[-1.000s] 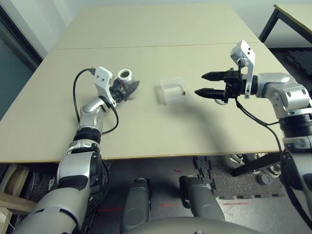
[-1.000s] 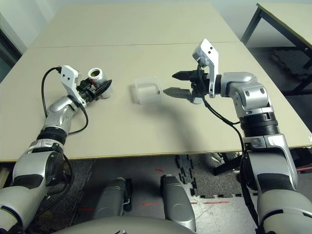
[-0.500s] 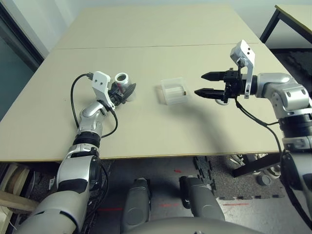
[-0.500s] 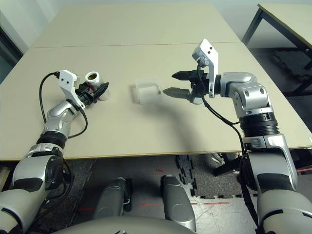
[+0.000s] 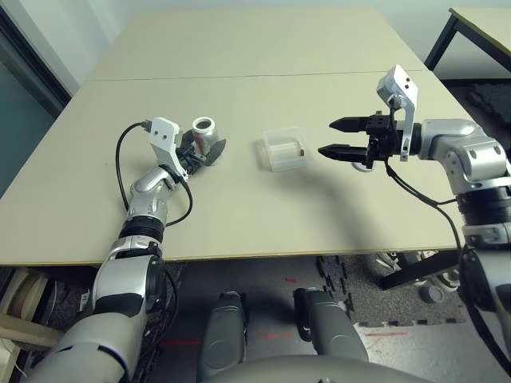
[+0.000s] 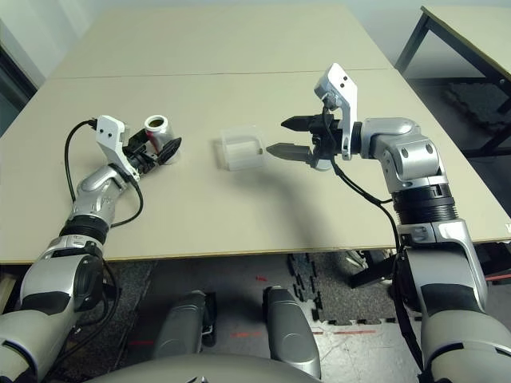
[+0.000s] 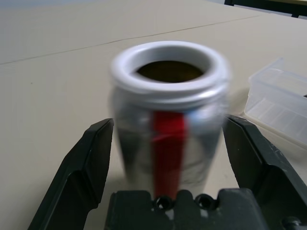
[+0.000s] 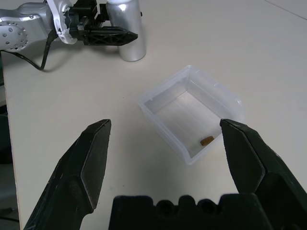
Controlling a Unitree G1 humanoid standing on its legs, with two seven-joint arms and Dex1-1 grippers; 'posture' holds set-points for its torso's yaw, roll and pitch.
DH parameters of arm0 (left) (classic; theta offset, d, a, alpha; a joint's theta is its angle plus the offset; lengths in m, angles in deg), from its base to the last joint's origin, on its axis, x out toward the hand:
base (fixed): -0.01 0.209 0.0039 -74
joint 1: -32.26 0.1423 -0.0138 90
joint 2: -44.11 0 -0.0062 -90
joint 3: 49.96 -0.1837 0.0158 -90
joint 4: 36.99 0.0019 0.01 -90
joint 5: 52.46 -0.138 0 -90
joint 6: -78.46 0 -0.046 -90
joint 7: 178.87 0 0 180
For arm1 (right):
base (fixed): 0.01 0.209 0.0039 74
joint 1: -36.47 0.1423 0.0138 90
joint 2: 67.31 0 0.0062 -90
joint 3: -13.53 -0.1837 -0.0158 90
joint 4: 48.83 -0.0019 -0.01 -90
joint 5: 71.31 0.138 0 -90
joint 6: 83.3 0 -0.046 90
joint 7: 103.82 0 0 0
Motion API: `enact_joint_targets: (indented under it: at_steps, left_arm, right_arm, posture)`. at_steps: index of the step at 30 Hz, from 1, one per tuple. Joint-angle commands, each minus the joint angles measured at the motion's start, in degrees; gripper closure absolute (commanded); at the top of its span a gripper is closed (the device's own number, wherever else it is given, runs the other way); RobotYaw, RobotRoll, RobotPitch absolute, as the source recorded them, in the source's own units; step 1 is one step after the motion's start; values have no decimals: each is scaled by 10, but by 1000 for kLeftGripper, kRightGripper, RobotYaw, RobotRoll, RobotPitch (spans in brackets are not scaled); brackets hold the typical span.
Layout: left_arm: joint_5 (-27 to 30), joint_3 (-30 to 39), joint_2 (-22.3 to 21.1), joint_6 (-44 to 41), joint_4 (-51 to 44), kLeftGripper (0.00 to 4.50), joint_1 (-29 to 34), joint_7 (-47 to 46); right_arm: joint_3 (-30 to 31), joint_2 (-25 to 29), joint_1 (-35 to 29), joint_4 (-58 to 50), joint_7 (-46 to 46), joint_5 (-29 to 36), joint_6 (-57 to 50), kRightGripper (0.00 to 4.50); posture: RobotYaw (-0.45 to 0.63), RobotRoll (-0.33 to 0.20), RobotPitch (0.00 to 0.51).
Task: Pour the medicine from the bottle into the box.
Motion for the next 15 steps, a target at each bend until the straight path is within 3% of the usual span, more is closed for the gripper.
enact_joint_targets:
  at_steps: [1,15]
  left_arm:
    - [10,0,-6,-16,-32,41,27,8]
    - [38,1,-34,-91,-198,41,131,23]
  right_arm:
    - [1,-3,0,-4,-2,2,-1,0]
    - [4,-9,-7,4,-3,-5,10,0]
  posture:
    - [-81,0,112]
    - [-61,0,102]
